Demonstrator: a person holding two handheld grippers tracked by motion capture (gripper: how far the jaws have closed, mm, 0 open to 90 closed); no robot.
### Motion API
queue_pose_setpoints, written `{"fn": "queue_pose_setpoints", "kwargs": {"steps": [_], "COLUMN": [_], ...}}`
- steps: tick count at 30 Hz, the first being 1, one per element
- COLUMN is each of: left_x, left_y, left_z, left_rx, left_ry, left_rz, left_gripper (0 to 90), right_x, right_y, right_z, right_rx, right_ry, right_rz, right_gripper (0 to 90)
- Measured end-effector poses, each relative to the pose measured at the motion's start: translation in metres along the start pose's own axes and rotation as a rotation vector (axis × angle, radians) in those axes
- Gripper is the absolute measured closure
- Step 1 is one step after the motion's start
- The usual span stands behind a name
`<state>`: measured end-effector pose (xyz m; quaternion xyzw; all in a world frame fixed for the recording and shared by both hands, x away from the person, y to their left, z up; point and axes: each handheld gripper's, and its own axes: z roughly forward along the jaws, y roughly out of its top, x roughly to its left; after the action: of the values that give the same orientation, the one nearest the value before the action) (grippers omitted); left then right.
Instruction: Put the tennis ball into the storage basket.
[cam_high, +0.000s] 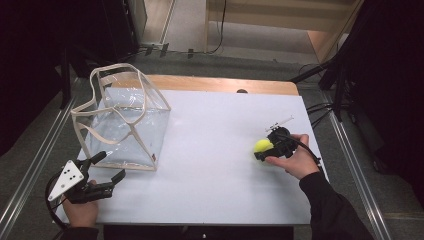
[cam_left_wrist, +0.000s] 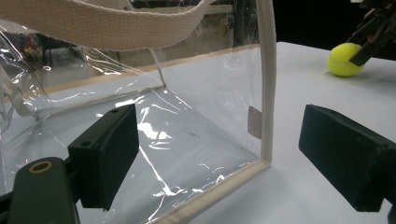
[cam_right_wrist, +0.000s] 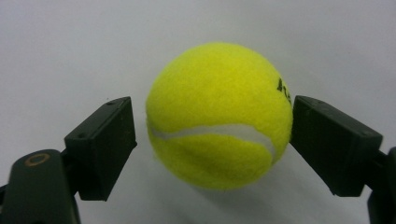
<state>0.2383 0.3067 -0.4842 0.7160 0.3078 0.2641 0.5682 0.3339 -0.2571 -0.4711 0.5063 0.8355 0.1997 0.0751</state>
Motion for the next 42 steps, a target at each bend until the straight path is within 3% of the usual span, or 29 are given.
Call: {"fn": "queue_pose_setpoints", "kwargs": {"steps": [2,8,28,37,42], "left_x": [0.0000,0.0001,0.0000,0.0003,-0.0002], "left_y": [0.0000,0.0000,0.0001,0.0001,0.0001], "left_z": [0.0000,0.0000,0.0000,0.0000,0.0000], "left_rx": [0.001,0.001,0.004,0.008,0.005], "left_ry": [0.000,0.001,0.000,0.001,0.002], "left_rz": [0.001,0.001,0.001,0.006,0.002], "left_gripper": [12.8,12.8,12.8,12.8,12.8], "right_x": [0.0003,0.0006,0.0031,0.0026,0.0054], "right_y": [0.0005,0.0019,0.0052,0.0076,0.0093], "right_z": [0.0011,0.0041,0.0051,0.0060,0.0060], "right_rx": [0.001,0.008,0.023,0.029,0.029], "right_ry": [-0.014,-0.023,-0.033,-0.034,-0.048], "right_rz": [0.003,0.007,0.028,0.075,0.067], "right_gripper": [19.6,22.4,23.0,23.2,23.7]}}
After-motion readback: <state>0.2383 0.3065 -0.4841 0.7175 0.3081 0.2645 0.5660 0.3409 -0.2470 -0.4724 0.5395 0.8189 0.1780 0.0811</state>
